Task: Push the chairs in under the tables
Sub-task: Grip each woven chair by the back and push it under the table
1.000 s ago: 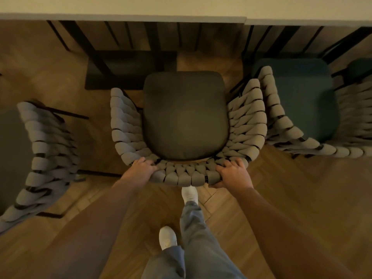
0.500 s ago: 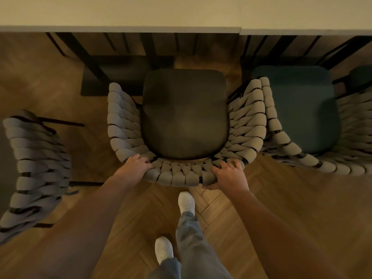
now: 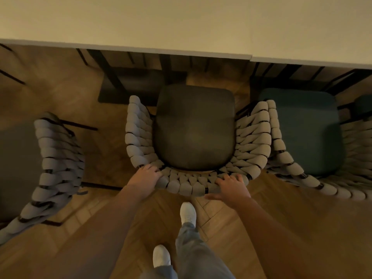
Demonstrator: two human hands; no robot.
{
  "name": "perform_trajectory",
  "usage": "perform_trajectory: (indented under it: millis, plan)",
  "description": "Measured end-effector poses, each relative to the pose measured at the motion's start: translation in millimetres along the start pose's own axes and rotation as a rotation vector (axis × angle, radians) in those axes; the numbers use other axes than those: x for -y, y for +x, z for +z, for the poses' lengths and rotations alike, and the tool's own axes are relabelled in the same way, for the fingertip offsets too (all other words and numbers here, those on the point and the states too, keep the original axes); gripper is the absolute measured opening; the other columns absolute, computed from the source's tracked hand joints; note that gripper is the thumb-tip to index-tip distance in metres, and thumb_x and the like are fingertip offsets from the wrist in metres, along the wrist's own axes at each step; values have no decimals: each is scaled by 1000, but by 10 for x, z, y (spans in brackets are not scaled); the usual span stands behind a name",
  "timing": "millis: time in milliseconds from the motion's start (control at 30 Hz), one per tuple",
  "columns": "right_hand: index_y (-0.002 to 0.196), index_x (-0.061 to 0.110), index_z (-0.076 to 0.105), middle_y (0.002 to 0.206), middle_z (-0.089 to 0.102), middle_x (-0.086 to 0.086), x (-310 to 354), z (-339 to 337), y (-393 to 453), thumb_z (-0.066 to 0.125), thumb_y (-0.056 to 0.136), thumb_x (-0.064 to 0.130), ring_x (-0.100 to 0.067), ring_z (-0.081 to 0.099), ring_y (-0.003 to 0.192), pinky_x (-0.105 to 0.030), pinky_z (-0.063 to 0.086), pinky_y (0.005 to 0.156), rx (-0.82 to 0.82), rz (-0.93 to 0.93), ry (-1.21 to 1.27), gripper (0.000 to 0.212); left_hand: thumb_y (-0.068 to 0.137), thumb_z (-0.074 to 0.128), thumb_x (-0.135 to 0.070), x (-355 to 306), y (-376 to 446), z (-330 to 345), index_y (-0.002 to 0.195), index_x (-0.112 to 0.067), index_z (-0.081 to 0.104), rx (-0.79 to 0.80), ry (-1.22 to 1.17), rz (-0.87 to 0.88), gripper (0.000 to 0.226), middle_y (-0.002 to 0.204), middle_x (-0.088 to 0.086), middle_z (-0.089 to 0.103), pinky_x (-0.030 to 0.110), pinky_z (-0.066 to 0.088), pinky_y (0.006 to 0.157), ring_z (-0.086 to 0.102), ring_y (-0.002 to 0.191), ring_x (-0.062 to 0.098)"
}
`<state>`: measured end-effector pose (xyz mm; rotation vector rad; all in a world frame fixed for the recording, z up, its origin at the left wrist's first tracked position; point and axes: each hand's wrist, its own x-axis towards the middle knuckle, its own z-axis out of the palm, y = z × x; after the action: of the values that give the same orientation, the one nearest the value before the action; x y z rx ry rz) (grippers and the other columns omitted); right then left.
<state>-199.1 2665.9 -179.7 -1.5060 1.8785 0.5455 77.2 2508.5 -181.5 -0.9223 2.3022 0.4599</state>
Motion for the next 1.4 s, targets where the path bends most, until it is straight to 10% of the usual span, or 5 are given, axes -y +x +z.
perform_trajectory:
  millis: [267,1000,1400]
  plan:
    - [119,28,60,113,60,2,679,-374,59,31,97,68,-15,57,98,-33,49,80,-55,-65,209,54,104,56,-34,13,-495,-58,153,-29,44,-134,-386,-61,50,158,-4,41,37,32,120,35,147,20]
    - [117,27,63,101,65,8,4456,-625,-26,41,98,67,-12,61,91,-37,56,84,-61,-313,137,49,105,52,-37,2466,-2958,1418,144,-24,57,-144,-956,-606,41,138,-4,62,33,51,103,60,125,16]
    - [123,26,61,107,65,6,5695,-377,261,46,98,65,-13,61,98,-38,54,90,95,-289,146,49,102,57,-34,3301,-3744,2170,100,-24,66,-250,-1162,-904,14,97,-2,67,33,54,77,60,88,12]
